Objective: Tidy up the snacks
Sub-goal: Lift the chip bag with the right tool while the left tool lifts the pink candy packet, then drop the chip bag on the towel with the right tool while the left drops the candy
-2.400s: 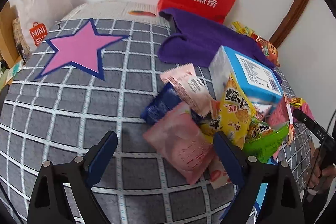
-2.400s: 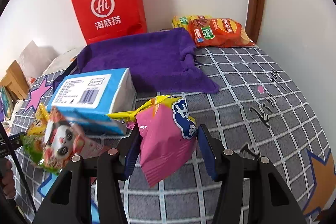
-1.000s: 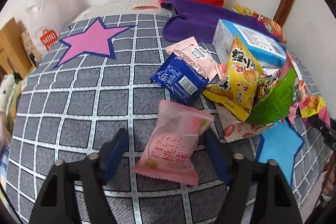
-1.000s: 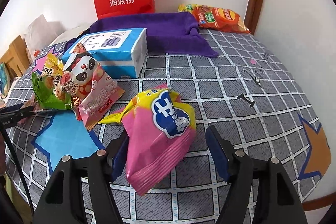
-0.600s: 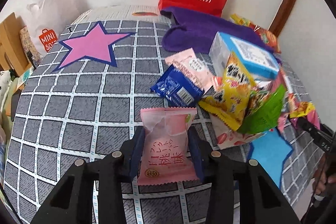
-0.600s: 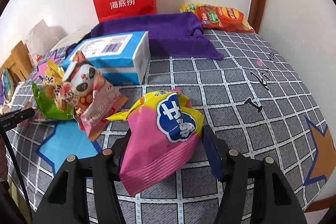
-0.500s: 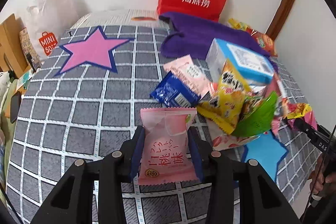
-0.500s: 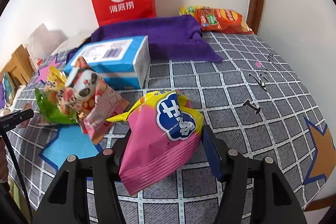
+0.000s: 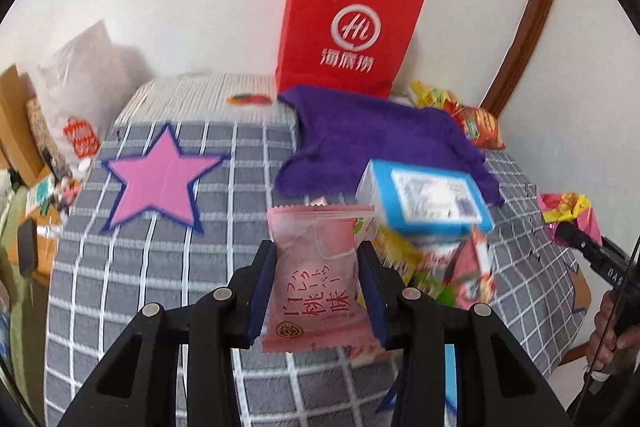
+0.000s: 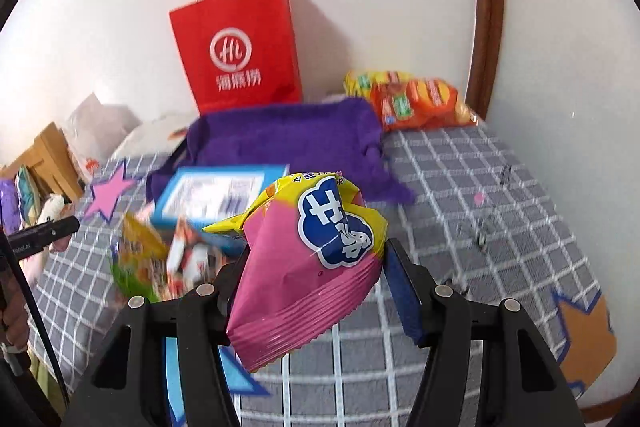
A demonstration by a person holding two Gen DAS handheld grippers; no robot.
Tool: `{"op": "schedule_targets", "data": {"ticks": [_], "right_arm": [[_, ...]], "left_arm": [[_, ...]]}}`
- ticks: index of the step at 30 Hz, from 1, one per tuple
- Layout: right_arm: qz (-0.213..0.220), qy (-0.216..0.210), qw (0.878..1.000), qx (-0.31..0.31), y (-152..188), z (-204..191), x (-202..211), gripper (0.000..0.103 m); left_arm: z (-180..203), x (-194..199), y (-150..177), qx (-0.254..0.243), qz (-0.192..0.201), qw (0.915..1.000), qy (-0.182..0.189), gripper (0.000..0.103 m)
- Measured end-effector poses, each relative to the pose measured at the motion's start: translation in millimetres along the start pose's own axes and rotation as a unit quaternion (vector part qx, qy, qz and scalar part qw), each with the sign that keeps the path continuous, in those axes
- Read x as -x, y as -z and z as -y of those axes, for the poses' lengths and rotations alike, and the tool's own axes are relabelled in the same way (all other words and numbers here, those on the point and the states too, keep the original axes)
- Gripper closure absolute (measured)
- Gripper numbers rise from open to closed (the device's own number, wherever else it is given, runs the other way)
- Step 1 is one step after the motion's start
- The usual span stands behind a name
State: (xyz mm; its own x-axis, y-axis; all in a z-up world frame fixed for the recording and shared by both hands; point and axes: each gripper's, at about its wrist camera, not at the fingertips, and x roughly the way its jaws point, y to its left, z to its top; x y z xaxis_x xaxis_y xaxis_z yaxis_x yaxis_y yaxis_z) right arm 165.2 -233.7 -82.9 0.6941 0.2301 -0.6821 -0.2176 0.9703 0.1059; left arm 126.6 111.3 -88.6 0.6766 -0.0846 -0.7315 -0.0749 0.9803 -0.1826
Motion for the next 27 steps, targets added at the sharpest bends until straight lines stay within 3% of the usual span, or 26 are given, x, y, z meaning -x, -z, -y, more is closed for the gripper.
{"op": "schedule_targets", "data": {"ticks": [9,14,23,27], "right_arm": [[0.013,-0.01,1.0,-0.013,-78,5,-22,0.043],[0.023,-0.015,1.0,0.012,-120,-4,-36,0.043],[0.04,-0.034,0.997,0.048,-188,-27,-79,0.042],[0.038,-0.039,0.997,0.058,-203,-31,-106,0.042]], "left_arm": [[26,-7,-58,-0.027,0.027,0.9992,0.008,0.064],[30,-12,-94,-0.02,0.04,0.9988,0.02,0.064],[36,-49,-151,-0.012,0.045,0.9986,0.026,0.064],[37,-72,-166,-0.005,0.041,0.9989,0.023,0.064]]}}
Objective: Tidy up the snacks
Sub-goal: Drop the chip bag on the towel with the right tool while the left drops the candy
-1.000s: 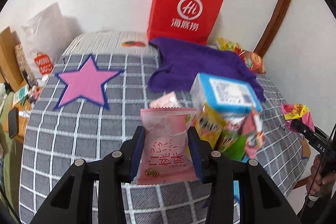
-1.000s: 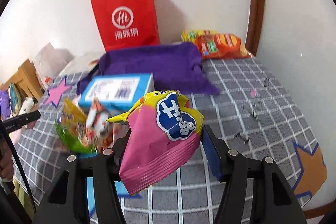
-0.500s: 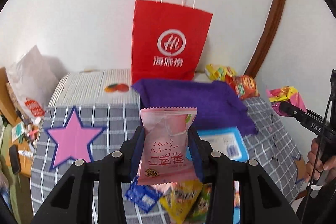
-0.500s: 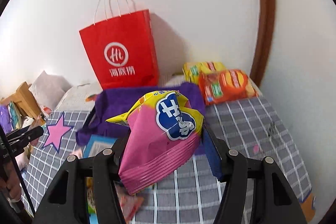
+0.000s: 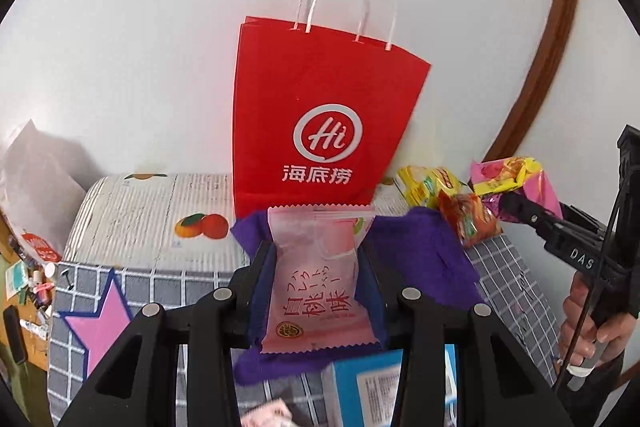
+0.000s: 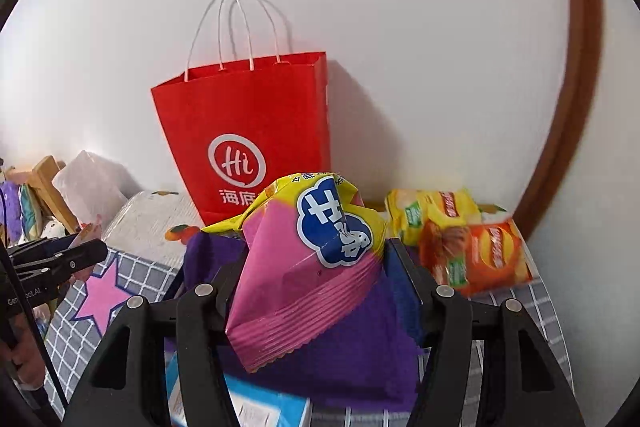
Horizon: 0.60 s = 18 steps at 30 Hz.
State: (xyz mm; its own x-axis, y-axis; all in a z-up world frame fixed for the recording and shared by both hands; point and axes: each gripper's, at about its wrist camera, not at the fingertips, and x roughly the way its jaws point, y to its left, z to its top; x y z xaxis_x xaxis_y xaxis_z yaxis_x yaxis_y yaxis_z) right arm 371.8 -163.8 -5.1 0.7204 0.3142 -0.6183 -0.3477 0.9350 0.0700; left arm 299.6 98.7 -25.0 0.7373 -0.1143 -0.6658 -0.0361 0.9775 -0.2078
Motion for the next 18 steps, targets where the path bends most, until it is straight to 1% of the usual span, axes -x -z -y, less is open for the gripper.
{"op": "schedule_targets", "data": {"ticks": [3,7,9,11,13,14,18], "right_arm": [[-0.009,-0.005,1.0,0.003,-2,5,-24,0.042],[-0.022,-0.01,1.0,-0.002,6,17,-50,0.042],[-0.034,-0.014,0.999,-0.009,11,26,-64,0.042],[-0.049,-0.01,0.999,0.0,14,30,-73,0.042],[-0.045,0.003,0.999,0.006,19,36,-77,0.042],[-0.053,0.01,0.998,0.012,21,39,-82,0.042],[-0.084,-0.006,0.996,0.001,27,48,-100,0.042]], "left_arm": [[0,-22,-7,0.013,-0.007,0.9999,0.003,0.064],[3,-50,-13,0.02,-0.019,0.9996,0.005,0.064],[4,-62,-13,0.019,-0.021,0.9996,0.005,0.064],[3,-75,-10,0.023,-0.026,0.9994,0.007,0.064],[2,-84,-6,0.017,-0.038,0.9991,0.003,0.064],[1,-87,-5,0.015,-0.043,0.9989,-0.001,0.064],[-10,-93,-5,0.029,-0.047,0.9984,-0.01,0.064]]}}
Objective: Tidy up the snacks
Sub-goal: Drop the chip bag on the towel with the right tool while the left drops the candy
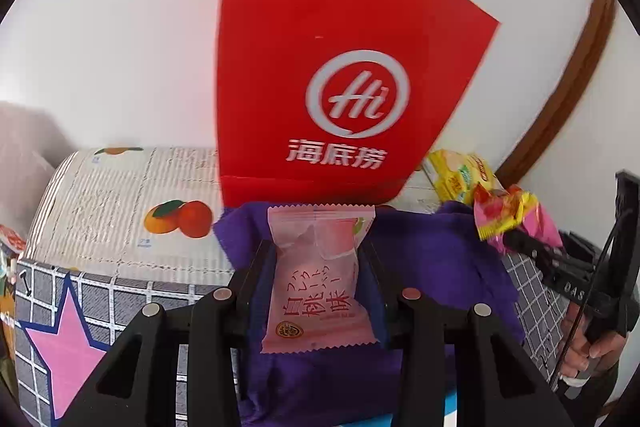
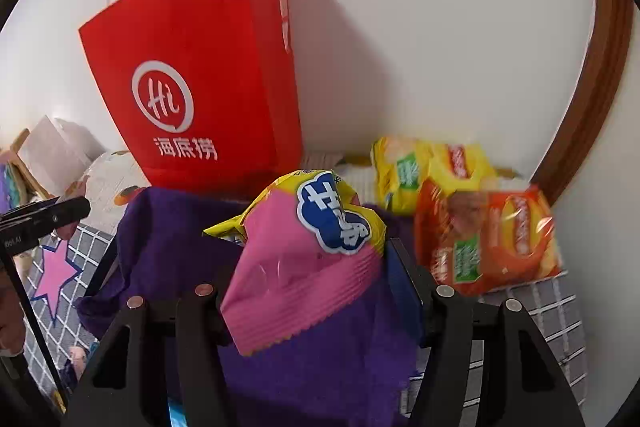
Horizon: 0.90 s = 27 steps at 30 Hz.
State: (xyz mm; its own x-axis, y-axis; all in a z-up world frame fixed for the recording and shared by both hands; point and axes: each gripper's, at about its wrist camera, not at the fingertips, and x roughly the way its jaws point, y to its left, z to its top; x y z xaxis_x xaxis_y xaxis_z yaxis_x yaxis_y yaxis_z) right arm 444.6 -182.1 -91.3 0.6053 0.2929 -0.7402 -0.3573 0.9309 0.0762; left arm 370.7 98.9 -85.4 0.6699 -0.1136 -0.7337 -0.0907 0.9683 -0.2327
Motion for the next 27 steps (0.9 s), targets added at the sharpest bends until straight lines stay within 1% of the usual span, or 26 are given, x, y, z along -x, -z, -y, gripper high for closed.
{"op": "schedule_targets", "data": {"ticks": [2,4,6,7,9,11,14,16,18,19,24,27], "right_arm": [[-0.013,-0.003,1.0,0.007,3,1,-6,0.043],[-0.017,0.007,1.0,0.012,5,0,-10,0.043],[-0.021,0.003,1.0,0.008,6,2,-14,0.044],[-0.021,-0.003,1.0,0.005,6,2,-15,0.046],[-0.03,-0.011,0.999,0.009,8,0,-21,0.057],[-0.049,-0.011,0.999,0.015,10,-1,-29,0.059],[-0.064,-0.013,0.998,0.012,11,1,-37,0.059],[-0.069,-0.016,0.997,0.013,11,2,-36,0.057],[-0.078,-0.017,0.997,0.017,12,3,-35,0.042],[-0.079,-0.016,0.997,0.02,13,3,-35,0.04],[-0.103,-0.01,0.994,0.019,15,5,-41,0.039],[-0.104,-0.004,0.994,0.025,16,2,-42,0.039]], "left_arm": [[-5,-3,-1,0.004,-0.003,1.0,-0.005,0.064],[-11,-7,0,0.011,-0.009,0.9998,-0.01,0.064],[-14,-12,0,0.016,-0.016,0.9997,-0.009,0.064],[-16,-15,1,0.017,-0.019,0.9996,-0.008,0.064],[-16,-19,2,0.018,-0.025,0.9995,-0.007,0.064],[-15,-22,3,0.016,-0.029,0.9995,-0.004,0.064],[-10,-25,5,0.008,-0.033,0.9994,-0.001,0.064],[-6,-29,6,0.004,-0.036,0.9993,-0.001,0.064],[-4,-35,8,0.002,-0.043,0.9991,-0.002,0.064],[-3,-37,9,0.002,-0.046,0.9989,-0.001,0.064],[-2,-53,14,0.006,-0.067,0.9977,0.005,0.064],[-2,-60,18,0.006,-0.073,0.9973,0.006,0.064]]}}
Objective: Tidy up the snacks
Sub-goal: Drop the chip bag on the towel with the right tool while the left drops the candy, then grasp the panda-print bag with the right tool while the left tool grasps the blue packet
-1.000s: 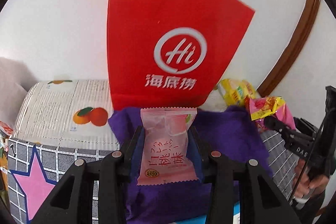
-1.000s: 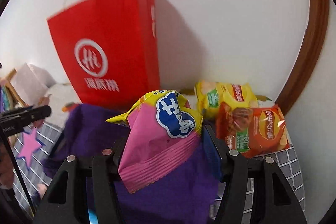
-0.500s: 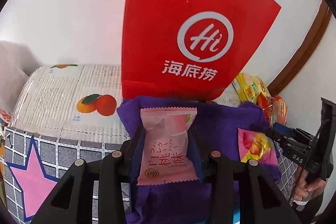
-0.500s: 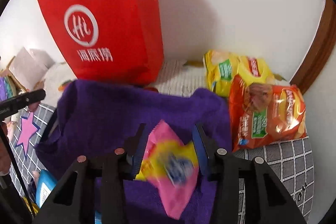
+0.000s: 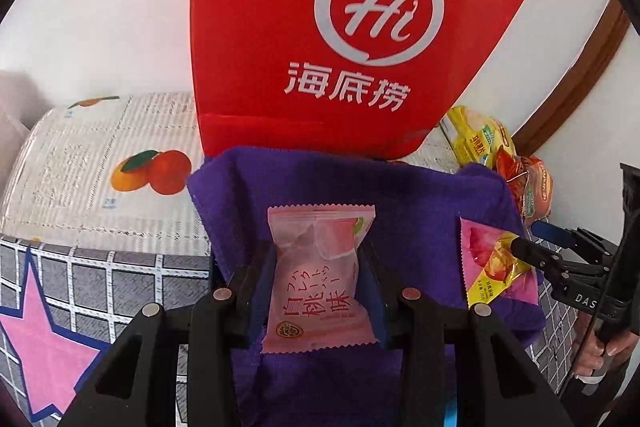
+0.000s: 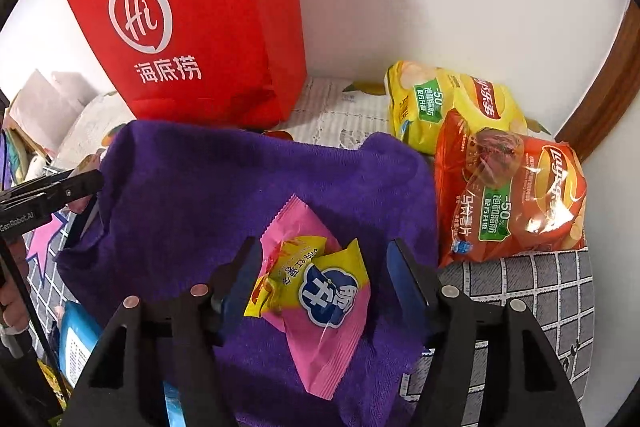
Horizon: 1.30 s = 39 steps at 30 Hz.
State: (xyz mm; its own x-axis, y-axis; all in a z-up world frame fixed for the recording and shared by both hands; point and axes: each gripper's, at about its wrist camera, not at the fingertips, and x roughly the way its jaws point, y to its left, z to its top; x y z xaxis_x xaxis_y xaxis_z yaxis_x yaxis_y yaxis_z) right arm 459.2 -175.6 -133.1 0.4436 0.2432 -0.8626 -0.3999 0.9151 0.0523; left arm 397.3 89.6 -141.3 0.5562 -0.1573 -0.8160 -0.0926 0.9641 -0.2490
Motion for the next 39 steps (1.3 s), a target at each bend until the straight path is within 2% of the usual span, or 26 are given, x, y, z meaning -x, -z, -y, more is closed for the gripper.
{"op": "schedule_targets", "data": {"ticks": [6,13,19,20,21,22,23,29,36,39], "right_arm": [[0.009,0.002,1.0,0.011,0,-5,7,0.039],[0.022,-0.003,1.0,0.006,0,-2,13,0.039],[0.025,-0.004,1.0,-0.002,0,1,16,0.039],[0.025,-0.004,1.0,-0.002,0,1,16,0.039],[0.026,-0.004,1.0,-0.002,0,0,16,0.039],[0.027,-0.004,1.0,-0.001,-1,-1,17,0.039],[0.028,-0.004,1.0,0.0,-1,-2,18,0.039],[0.044,-0.012,0.999,-0.003,0,-8,30,0.039],[0.085,-0.01,0.996,0.001,9,-28,70,0.039],[0.098,0.006,0.995,0.006,22,-39,91,0.039]], "left_arm": [[-2,-14,3,0.016,0.001,0.9999,-0.003,0.064],[-9,-32,6,0.045,-0.014,0.9988,0.011,0.063],[-6,-38,7,0.042,-0.012,0.999,0.004,0.063],[-6,-38,7,0.042,-0.014,0.999,0.004,0.059],[-7,-37,6,0.042,-0.017,0.999,0.004,0.048],[-8,-37,5,0.041,-0.021,0.9989,0.005,0.043],[-10,-36,5,0.041,-0.022,0.9989,0.008,0.039],[-12,-16,2,0.034,-0.005,0.9994,0.003,0.039],[5,21,-5,0.008,0.023,0.9995,0.018,0.039],[13,39,-6,-0.008,0.037,0.9991,0.018,0.039]]}}
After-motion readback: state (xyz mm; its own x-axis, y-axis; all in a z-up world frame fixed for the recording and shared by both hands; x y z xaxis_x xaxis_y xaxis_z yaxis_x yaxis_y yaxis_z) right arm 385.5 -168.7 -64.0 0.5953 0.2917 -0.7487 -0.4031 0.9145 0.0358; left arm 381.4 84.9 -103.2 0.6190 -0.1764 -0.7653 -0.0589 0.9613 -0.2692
